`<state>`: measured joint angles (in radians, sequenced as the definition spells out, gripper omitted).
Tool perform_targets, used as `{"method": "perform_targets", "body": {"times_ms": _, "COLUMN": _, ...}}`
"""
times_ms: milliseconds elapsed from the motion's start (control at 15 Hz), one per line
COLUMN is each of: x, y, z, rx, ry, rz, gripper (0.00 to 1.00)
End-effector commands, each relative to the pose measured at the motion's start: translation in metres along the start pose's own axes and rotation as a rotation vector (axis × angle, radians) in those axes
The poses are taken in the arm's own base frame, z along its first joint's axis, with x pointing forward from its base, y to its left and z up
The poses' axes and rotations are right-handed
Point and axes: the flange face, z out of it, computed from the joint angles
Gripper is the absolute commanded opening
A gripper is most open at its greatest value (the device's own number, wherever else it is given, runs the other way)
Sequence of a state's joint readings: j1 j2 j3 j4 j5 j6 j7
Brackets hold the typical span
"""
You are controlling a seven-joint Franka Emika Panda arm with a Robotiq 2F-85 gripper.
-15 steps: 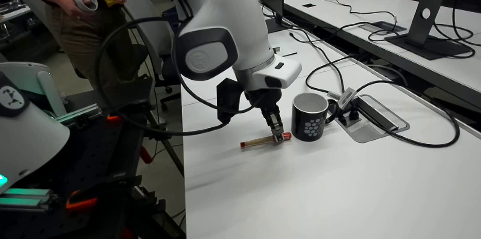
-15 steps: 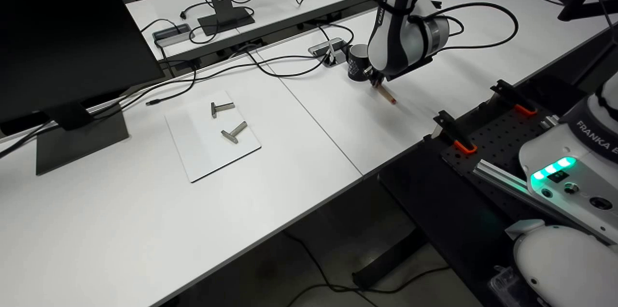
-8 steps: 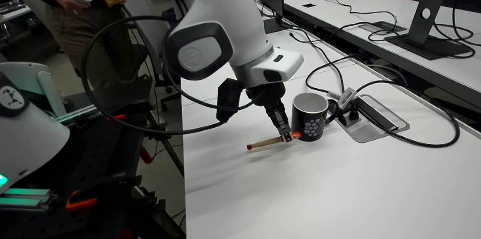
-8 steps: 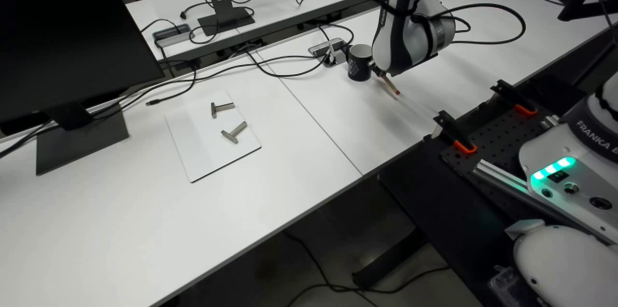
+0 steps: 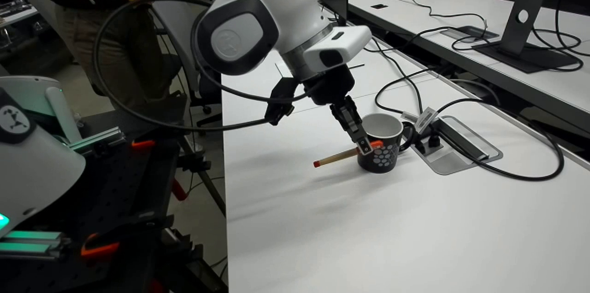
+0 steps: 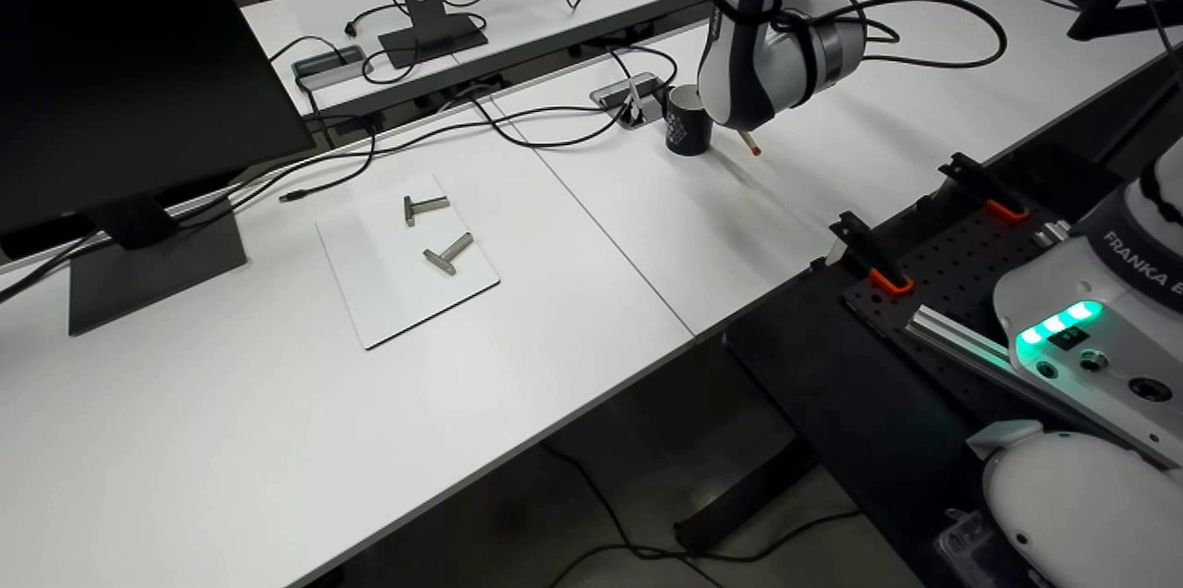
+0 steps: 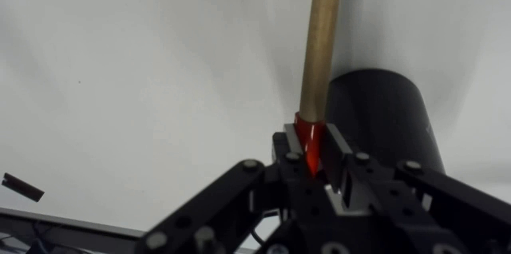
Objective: Pick the marker and put it in the cup
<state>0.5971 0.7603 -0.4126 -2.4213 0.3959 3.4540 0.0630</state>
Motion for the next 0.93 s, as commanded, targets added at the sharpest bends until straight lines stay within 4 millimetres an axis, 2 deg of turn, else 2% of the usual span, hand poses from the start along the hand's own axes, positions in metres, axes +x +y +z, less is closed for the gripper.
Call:
{"method": "perform_targets", "body": {"times_ms": 0, "x": 0.008, "y": -0.002, "z": -0.032, "rx": -0.041, "ry": 0.060, "rz": 0.006, "gripper": 0.07}}
{"method": "perform_targets", "body": {"times_ms": 333, "x": 0.014, "y": -0.008, "z": -0.058, "rx": -0.088, "ry": 0.131, "rz": -0.002, "gripper": 0.07}}
{"method": "perform_targets", "body": {"times_ms": 867, "x": 0.044, "y": -0.041, "z": -0.099, "rx": -0.101, "ry": 0.300, "rz": 0.066, "gripper": 0.07}}
